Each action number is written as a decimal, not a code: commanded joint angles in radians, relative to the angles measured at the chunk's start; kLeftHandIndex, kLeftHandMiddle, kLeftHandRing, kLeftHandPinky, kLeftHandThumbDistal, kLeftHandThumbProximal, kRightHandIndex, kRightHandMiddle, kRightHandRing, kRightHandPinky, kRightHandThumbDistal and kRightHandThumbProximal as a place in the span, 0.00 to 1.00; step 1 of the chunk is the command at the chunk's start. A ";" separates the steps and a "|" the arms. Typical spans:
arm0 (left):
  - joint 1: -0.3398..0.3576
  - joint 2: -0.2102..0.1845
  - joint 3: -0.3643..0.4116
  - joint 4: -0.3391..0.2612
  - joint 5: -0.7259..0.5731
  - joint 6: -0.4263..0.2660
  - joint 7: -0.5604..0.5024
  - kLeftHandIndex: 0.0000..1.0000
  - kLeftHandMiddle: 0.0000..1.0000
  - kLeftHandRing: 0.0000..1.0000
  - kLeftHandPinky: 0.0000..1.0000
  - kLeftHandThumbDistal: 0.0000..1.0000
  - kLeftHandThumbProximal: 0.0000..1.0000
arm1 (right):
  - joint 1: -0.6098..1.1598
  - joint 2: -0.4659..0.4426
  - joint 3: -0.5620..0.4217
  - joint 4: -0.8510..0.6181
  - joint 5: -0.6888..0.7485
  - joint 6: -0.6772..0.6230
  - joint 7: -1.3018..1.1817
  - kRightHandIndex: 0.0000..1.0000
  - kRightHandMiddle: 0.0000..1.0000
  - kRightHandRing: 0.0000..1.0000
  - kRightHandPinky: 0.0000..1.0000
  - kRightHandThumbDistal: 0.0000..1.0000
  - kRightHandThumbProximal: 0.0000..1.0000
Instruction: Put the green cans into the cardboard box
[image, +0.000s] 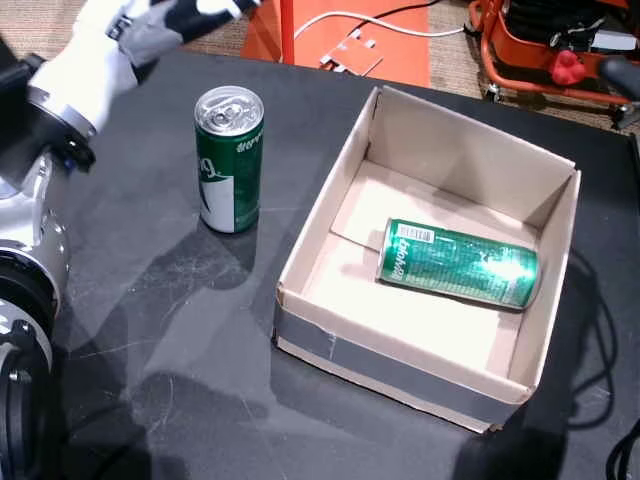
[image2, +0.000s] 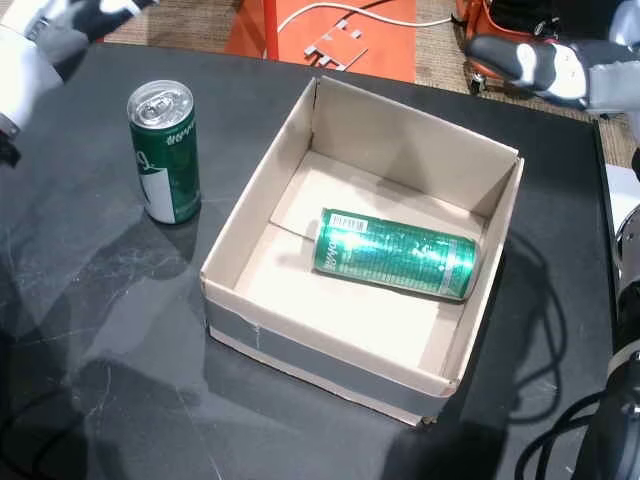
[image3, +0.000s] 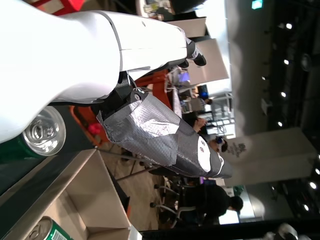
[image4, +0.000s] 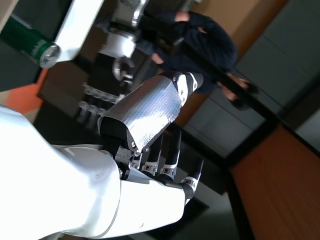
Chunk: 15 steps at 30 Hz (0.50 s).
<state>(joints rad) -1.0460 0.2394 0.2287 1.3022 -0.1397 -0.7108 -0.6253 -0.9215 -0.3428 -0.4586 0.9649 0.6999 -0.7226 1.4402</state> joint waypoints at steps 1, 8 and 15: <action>-0.016 -0.020 0.000 0.009 0.014 0.014 0.001 1.00 1.00 1.00 1.00 1.00 0.46 | -0.019 -0.001 -0.027 0.018 0.014 0.003 0.011 0.56 0.54 0.57 0.80 1.00 0.60; -0.008 -0.026 -0.021 -0.001 0.057 -0.029 0.025 1.00 1.00 1.00 1.00 1.00 0.53 | -0.029 0.006 -0.063 0.049 0.014 -0.024 0.029 0.53 0.51 0.54 0.79 0.99 0.65; 0.007 -0.028 -0.045 0.001 0.098 -0.051 0.053 1.00 1.00 1.00 1.00 1.00 0.51 | -0.029 -0.005 -0.069 0.061 -0.004 -0.025 0.058 0.56 0.50 0.53 0.79 0.95 0.60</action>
<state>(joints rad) -1.0461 0.2144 0.1923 1.3043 -0.0634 -0.7474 -0.5824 -0.9388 -0.3383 -0.5228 1.0200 0.7013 -0.7412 1.4952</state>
